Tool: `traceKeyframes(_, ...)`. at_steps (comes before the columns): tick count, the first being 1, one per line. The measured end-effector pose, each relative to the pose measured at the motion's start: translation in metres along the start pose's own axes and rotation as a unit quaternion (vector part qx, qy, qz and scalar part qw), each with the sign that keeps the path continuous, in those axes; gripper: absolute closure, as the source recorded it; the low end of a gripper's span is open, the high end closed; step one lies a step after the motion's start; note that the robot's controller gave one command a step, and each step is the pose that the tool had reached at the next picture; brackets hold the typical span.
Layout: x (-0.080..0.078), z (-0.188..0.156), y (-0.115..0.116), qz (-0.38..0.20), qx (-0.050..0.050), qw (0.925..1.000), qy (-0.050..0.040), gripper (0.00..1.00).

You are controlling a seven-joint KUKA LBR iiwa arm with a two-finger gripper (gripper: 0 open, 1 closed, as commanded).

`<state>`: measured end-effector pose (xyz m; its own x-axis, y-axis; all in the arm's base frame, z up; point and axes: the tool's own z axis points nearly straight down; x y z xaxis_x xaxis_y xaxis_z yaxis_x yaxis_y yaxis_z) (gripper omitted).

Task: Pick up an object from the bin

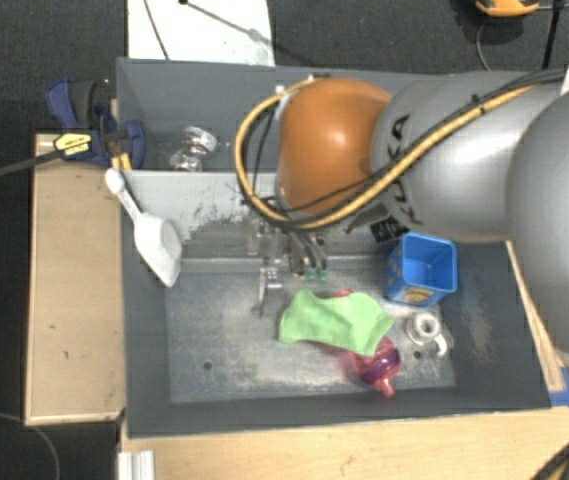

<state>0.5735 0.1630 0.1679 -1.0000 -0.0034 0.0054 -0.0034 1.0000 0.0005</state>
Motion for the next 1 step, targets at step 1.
traceKeyframes(1, -0.0020, -0.0048, -0.0009, 0.002, -0.001, 1.0000, -0.0041, 0.00)
